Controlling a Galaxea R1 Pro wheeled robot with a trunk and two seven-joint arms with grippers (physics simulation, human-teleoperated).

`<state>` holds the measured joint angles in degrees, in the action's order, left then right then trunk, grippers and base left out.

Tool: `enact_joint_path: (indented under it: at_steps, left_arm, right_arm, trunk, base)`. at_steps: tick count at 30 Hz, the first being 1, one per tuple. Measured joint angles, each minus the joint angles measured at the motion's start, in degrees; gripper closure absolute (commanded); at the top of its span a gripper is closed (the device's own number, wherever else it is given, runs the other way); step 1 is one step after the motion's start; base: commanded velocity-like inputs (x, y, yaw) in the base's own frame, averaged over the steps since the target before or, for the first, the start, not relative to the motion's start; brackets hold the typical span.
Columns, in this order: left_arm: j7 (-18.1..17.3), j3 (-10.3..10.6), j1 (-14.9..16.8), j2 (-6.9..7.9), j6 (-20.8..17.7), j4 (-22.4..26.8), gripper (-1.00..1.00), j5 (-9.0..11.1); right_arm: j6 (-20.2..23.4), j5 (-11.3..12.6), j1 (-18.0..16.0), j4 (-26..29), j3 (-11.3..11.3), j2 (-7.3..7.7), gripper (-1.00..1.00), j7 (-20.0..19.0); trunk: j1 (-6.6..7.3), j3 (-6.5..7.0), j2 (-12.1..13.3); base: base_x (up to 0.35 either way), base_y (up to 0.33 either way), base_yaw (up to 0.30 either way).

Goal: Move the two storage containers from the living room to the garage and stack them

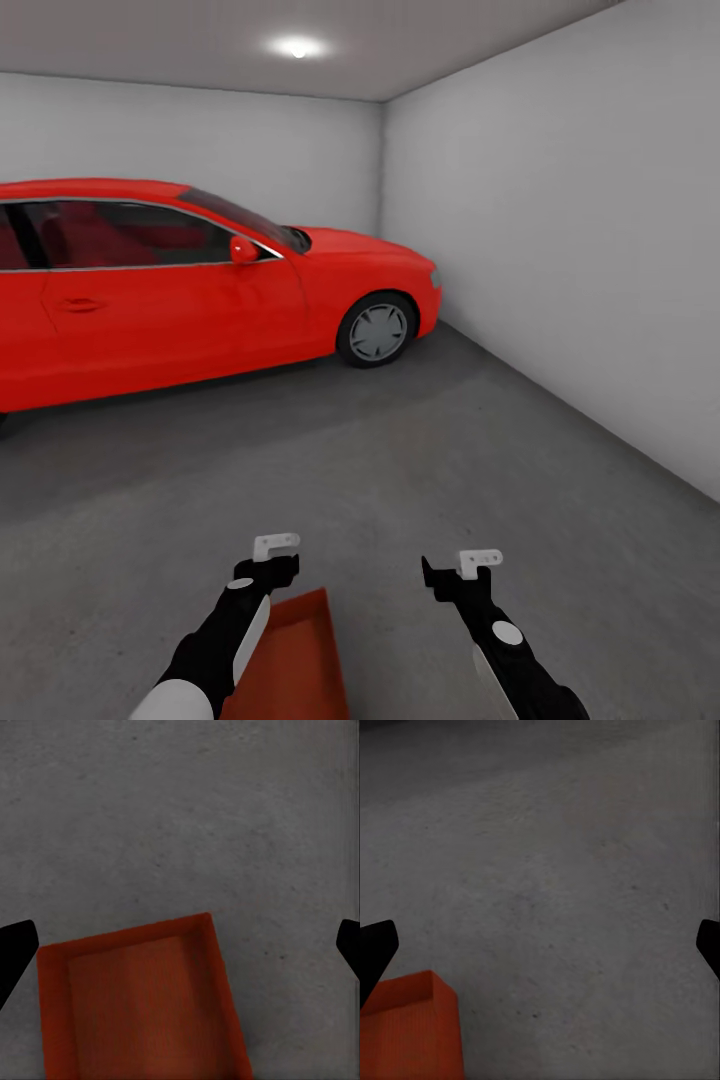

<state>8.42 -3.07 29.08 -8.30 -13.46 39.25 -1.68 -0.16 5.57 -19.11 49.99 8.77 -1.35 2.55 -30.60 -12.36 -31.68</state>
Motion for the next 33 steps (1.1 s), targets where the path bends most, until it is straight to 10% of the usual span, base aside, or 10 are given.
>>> enact_joint_path:
  at_steps: [22,33]
  left_arm:
    - [0.0,0.0,0.0,0.00,0.0,0.0,-1.00,0.0]
    - [-0.1,0.0,0.0,0.00,0.0,0.0,-1.00,0.0]
  right_arm:
    - [-0.4,-0.1,0.0,-0.1,0.0,0.00,-1.00,0.1]
    - [-0.5,0.0,0.0,-0.1,0.0,0.00,-1.00,0.0]
  trunk:
    - [4.84,4.28,8.9]
    - [4.85,4.58,8.9]
  base:
    - [0.000,0.000,-0.037]
    - [0.000,0.000,-0.246]
